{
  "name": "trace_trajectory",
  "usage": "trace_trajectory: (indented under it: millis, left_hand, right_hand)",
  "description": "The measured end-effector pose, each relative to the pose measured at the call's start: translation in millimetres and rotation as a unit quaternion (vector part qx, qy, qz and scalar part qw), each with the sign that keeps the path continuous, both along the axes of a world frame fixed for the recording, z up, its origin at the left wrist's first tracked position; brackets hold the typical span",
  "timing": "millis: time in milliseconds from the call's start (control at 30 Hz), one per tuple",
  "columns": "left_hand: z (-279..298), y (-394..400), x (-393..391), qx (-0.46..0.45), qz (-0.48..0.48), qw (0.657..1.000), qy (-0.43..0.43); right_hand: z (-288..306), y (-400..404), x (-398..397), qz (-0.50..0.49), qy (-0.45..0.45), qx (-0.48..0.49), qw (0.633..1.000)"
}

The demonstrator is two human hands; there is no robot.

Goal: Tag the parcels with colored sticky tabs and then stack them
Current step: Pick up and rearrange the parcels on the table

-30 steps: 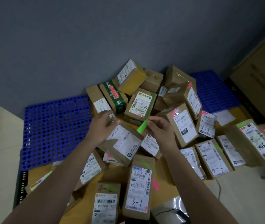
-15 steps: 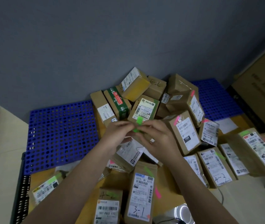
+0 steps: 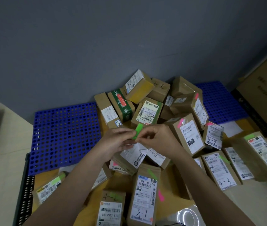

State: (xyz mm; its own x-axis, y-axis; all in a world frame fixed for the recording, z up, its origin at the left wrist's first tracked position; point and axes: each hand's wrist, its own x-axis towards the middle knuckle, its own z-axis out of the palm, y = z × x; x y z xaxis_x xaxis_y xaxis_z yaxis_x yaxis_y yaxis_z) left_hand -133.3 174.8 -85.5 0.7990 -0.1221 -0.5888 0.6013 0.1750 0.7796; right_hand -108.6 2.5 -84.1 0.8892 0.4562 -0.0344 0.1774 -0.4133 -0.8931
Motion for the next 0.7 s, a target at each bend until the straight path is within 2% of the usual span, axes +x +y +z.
trace_trajectory:
  millis: [100,200,467,567,700]
  left_hand:
    - [0.9,2.6,-3.7,0.034,-0.018,0.999,-0.025]
    - [0.9,1.9,-6.8,0.049,-0.008,0.998,-0.038]
    - [-5.7,5.3,-13.6,0.048,0.028,0.998,-0.028]
    - [-11.6,10.7,-17.2,0.066,0.082,0.994,-0.023]
    - [-23.2,27.1,-23.6,0.096,0.165,0.981,-0.033]
  right_hand:
    - [6.2,-2.1,5.2,0.046,0.141,0.040,0.988]
    - [6.5,-3.5,7.6,0.055,0.205,0.056,0.976]
    - [-8.2,1.1,-4.6,-0.007,0.201,0.098,0.975]
    - [-16.1,3.0,-10.4,-0.057,0.200,0.132,0.969]
    - [-32.6,10.5,-22.7,-0.089,0.140,0.140,0.976]
